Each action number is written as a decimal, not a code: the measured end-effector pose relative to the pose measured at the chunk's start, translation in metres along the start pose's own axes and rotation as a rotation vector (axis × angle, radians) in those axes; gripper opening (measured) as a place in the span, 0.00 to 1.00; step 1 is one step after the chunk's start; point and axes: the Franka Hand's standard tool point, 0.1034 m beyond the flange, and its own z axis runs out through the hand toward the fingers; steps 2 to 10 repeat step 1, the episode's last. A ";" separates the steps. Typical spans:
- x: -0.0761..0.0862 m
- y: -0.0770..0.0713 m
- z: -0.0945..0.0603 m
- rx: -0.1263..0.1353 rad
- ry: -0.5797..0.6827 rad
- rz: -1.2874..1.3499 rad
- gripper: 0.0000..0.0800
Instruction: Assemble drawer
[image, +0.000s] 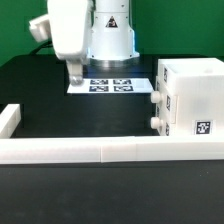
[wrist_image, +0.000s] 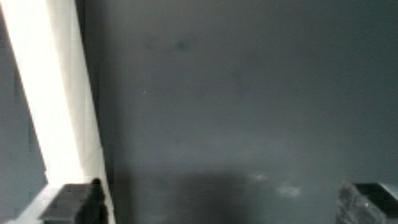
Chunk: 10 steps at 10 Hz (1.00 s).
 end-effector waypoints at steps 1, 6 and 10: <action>0.002 -0.019 0.000 0.005 -0.003 0.039 0.81; 0.002 -0.019 0.000 0.005 -0.003 0.039 0.81; 0.002 -0.019 0.000 0.005 -0.003 0.039 0.81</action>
Offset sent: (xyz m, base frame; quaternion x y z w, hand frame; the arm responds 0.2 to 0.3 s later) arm 0.0000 0.0000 0.0000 0.0000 0.0000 0.0000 1.0000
